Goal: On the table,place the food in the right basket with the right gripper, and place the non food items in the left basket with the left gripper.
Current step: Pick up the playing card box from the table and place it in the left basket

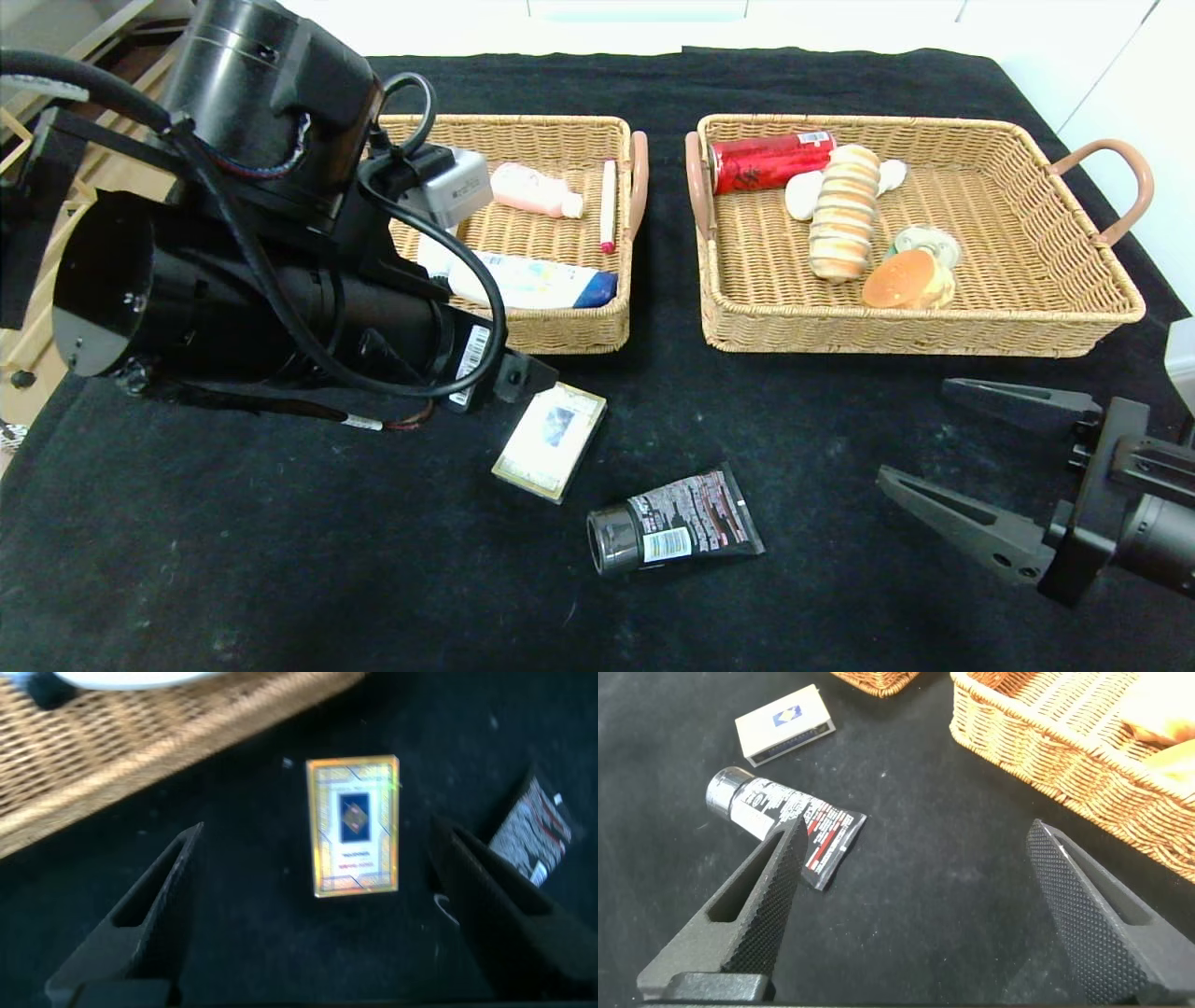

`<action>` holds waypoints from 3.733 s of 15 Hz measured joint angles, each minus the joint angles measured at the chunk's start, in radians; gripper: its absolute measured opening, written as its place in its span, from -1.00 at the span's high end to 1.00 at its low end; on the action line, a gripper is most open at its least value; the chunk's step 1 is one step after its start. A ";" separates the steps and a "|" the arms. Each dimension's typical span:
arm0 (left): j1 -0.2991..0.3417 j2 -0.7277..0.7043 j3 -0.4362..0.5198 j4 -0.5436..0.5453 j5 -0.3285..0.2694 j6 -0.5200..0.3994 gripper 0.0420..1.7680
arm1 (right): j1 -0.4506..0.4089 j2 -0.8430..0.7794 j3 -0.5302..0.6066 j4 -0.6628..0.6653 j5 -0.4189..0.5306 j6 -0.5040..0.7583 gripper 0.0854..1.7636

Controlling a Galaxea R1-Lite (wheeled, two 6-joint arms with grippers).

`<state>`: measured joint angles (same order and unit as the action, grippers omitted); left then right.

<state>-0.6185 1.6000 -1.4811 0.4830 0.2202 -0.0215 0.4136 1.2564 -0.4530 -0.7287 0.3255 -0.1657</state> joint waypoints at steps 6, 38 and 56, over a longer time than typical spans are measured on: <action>-0.035 0.080 0.007 0.037 0.021 0.016 -0.92 | 0.000 -0.002 0.003 0.000 0.000 0.000 -0.94; -0.069 0.233 0.011 -0.001 0.117 -0.040 -0.94 | -0.005 -0.010 -0.001 0.000 -0.003 0.001 -0.94; -0.070 0.231 0.051 -0.004 0.117 -0.039 -0.15 | -0.005 -0.009 0.003 0.001 -0.001 0.000 -0.94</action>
<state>-0.6883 1.8309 -1.4302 0.4785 0.3370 -0.0604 0.4089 1.2474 -0.4498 -0.7277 0.3247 -0.1657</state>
